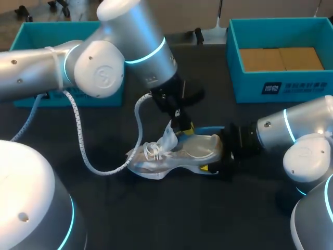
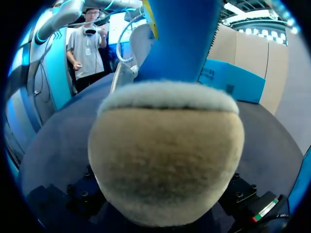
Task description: Take the shoe out of the shoebox, open the shoe tongue, remove and reinsert the insole, then place the shoe into the shoebox
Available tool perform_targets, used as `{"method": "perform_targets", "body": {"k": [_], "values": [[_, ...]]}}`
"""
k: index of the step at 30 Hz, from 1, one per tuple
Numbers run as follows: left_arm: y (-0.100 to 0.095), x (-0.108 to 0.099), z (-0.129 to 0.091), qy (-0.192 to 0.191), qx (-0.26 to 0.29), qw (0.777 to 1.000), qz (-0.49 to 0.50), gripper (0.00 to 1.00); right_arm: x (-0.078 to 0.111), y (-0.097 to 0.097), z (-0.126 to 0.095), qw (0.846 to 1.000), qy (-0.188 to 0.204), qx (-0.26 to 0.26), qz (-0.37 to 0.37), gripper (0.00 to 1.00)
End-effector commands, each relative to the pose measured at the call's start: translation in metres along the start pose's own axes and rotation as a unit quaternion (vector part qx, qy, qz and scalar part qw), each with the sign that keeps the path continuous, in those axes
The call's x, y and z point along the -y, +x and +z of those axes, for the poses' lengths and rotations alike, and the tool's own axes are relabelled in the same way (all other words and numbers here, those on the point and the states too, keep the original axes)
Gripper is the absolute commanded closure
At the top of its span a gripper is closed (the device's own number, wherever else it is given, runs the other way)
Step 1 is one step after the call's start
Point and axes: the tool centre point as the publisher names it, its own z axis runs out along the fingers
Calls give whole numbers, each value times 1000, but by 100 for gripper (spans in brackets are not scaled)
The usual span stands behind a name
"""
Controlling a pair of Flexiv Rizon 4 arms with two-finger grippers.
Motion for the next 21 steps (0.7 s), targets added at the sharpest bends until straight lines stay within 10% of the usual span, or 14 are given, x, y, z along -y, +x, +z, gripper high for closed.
{"method": "perform_targets", "body": {"k": [1, 21], "values": [[-6, 2, 7, 2, -6, 1000, 2, 88, 0, 1, 2, 1000, 3, 1, 0, 100], [2, 9, -3, 83, 15, 996, 35, 63, 0, 1, 2, 1000, 3, 1, 0, 100]]}}
